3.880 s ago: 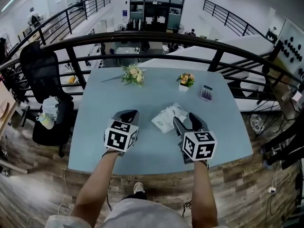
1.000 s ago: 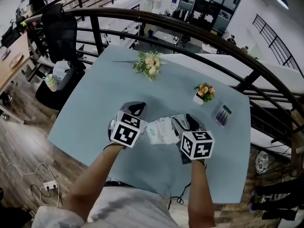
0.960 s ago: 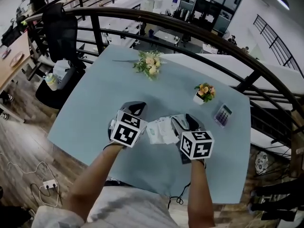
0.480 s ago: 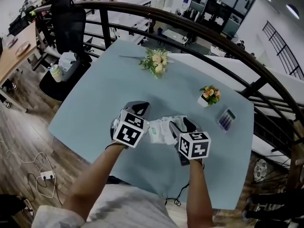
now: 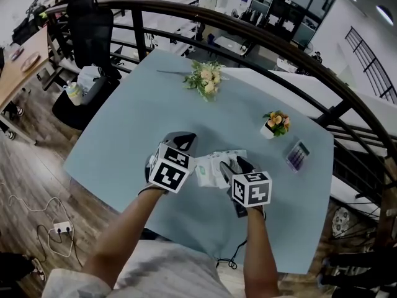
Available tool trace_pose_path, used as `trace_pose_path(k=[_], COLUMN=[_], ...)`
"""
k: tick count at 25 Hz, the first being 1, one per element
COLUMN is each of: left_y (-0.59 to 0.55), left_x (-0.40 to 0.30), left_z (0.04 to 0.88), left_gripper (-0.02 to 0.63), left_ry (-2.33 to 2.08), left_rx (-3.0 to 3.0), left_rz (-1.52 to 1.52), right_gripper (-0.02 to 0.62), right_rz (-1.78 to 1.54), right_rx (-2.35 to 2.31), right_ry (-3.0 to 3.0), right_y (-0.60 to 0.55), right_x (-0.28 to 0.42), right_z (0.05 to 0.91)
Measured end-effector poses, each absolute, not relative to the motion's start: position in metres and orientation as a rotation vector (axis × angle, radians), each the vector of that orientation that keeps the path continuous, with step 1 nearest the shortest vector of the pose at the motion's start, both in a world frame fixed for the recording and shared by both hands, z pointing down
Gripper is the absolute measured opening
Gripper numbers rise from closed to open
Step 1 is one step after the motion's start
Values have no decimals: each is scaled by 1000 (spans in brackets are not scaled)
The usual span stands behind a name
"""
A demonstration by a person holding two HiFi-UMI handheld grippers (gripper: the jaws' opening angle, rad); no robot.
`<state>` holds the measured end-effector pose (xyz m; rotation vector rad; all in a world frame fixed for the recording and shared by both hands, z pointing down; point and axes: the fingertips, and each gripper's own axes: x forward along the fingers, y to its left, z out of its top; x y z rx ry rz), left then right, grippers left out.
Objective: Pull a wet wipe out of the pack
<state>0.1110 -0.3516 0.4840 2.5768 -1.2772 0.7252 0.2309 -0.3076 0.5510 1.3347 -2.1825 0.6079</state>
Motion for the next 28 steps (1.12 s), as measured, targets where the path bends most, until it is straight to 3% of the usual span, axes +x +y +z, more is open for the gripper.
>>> trace_pose_path(k=[16, 28], left_y=[-352, -352], left_x=[111, 109], left_z=[492, 496], left_gripper=[-8, -8], left_ry=[-1251, -1249], left_rx=[2567, 2565], left_rz=[736, 760], right_gripper=[206, 99], right_rz=[614, 630], right_rx=[1266, 1233], right_ry=[-2099, -2094], right_y=[-300, -295], right_x=[231, 228], right_z=[576, 586])
